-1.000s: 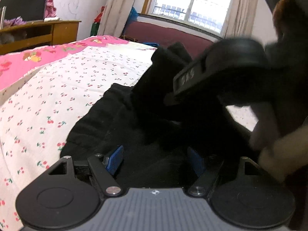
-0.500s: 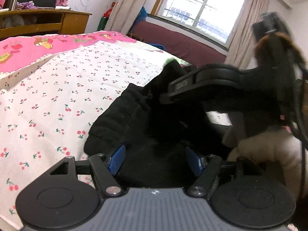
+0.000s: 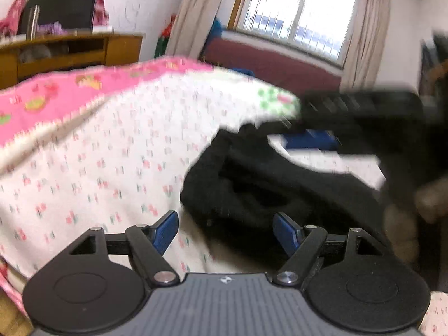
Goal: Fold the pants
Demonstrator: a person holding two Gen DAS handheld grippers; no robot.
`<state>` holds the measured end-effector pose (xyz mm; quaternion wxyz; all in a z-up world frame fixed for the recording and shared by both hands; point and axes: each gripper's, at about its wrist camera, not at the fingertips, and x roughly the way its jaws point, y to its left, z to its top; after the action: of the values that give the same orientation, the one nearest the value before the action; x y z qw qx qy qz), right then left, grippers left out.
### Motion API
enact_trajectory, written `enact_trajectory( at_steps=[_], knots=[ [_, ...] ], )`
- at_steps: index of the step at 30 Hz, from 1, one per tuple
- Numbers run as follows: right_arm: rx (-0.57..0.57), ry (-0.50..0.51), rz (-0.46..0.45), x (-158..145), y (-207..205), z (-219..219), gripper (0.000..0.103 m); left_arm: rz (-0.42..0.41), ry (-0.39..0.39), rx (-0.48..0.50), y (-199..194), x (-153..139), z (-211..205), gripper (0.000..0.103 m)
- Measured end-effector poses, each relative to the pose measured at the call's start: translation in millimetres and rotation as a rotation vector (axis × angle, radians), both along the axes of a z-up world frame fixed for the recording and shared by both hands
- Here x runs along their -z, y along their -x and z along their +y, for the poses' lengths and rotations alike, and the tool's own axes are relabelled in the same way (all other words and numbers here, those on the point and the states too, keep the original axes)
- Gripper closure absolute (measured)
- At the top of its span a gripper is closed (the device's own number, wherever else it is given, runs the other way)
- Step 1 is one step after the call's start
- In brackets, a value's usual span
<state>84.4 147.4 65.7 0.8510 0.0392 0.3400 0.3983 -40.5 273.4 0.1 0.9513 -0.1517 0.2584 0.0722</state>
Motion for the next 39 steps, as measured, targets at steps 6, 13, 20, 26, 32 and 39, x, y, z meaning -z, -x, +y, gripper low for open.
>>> enact_trajectory(
  at_steps=[6, 13, 20, 26, 32, 39],
  knots=[
    [0.229, 0.11, -0.015, 3, -8, -80, 0.052, -0.101, -0.165, 0.09, -20, -25, -24, 0.015],
    [0.577, 0.174, 0.063, 24, -13, -207, 0.049, -0.144, -0.328, 0.224, -63, -25, -63, 0.013],
    [0.66, 0.011, 0.303, 75, -21, -254, 0.044, 0.134, -0.262, 0.282, -124, 27, -55, 0.007],
    [0.639, 0.02, 0.265, 72, -22, -250, 0.043, 0.077, -0.277, 0.194, -103, -10, -36, 0.007],
    [0.643, 0.032, 0.261, 72, -18, -250, 0.042, 0.13, -0.065, -0.06, -82, 7, 35, 0.006],
    [0.634, 0.089, 0.253, 69, -20, -238, 0.037, 0.131, 0.087, -0.044, -78, 31, 35, 0.007]
  ],
)
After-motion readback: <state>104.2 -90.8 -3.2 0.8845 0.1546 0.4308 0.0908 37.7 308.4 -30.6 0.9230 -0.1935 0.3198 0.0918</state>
